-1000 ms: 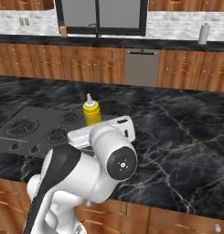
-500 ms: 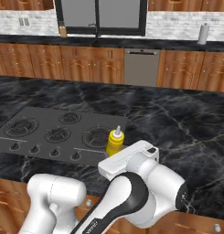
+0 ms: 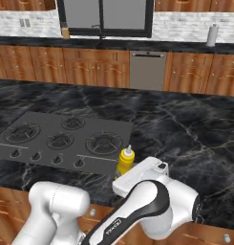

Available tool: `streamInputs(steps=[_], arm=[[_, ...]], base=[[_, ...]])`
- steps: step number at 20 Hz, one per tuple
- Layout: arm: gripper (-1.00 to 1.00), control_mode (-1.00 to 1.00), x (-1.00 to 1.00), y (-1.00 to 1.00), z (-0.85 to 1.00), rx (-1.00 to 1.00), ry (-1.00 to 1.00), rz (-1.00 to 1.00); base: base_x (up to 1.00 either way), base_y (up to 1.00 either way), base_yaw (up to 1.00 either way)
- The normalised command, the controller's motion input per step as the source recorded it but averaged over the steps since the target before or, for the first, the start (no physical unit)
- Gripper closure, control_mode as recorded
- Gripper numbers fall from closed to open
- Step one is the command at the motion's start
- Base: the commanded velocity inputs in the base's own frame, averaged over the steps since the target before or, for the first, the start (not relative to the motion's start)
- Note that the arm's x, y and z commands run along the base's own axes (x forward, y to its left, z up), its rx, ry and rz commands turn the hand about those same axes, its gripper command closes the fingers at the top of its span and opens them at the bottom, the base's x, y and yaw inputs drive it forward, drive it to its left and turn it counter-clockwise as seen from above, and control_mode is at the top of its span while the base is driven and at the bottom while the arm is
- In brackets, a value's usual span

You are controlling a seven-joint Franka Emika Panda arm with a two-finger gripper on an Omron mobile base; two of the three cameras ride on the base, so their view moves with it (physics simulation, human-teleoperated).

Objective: Take 2 condiments from the cabinet and move them on the counter near the stove.Make sure the condiments are lined up with each other, next to each other.

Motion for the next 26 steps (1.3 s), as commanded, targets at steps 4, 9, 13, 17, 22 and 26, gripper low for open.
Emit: streamInputs(steps=[4,9,13,17,22,26], arm=[[1.00,-1.00,0.17,0.00,-0.57,-0.04,0.00,0.00],[1.00,-1.00,0.18,0.00,-0.42,-0.10,0.02,0.00],[1.00,-1.00,0.16,0.00,-0.31,-0.10,0.01,0.00],[1.00,-1.00,0.10,0.00,-0.24,0.00,0.00,0.00],[1.00,-1.00,0.19,0.00,-0.41,0.00,0.00,0.00],[1.00,-1.00,0.18,0.00,-0.26,0.00,0.00,0.00]], base=[[0.00,0.00,0.00],[0.00,0.00,0.00],[0.00,0.00,0.00],[0.00,0.00,0.00],[0.00,0.00,0.00],[0.00,0.00,0.00]])
